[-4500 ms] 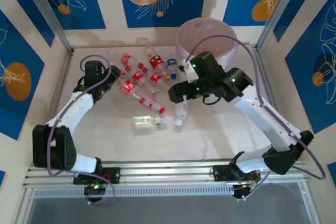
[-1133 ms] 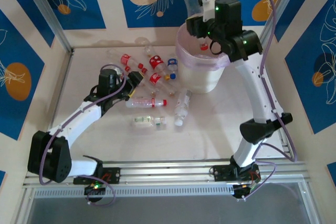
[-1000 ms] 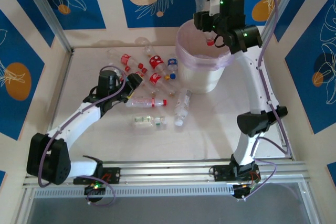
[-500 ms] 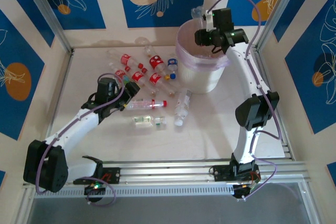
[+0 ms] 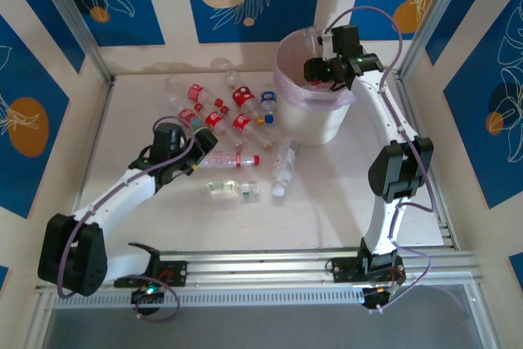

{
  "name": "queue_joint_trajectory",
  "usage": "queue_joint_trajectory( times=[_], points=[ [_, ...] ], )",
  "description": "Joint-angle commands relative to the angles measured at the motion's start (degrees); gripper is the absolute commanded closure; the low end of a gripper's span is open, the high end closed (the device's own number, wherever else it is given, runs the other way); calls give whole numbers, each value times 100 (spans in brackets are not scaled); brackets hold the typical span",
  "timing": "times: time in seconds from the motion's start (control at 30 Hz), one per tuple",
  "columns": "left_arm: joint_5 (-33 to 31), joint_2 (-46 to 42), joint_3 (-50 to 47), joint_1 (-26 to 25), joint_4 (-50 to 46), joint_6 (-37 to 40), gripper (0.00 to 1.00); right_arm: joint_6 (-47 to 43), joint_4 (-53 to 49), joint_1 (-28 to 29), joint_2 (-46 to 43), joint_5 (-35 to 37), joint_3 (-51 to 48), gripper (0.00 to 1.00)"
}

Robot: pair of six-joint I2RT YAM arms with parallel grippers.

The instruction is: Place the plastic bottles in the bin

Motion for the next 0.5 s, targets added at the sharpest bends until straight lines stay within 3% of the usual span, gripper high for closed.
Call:
queue_joint_trajectory(
  times=[0.0, 0.17, 0.47],
  points=[
    [-137, 74, -117, 3, -35, 138, 11, 47, 101, -35, 167, -178, -84, 33],
    [-162, 138, -145, 3, -13, 132, 11, 28, 78, -48, 196, -220, -51, 21],
    [-216, 197, -151, 9, -34, 145, 10, -98, -145, -43, 185, -167, 408, 15]
  ],
)
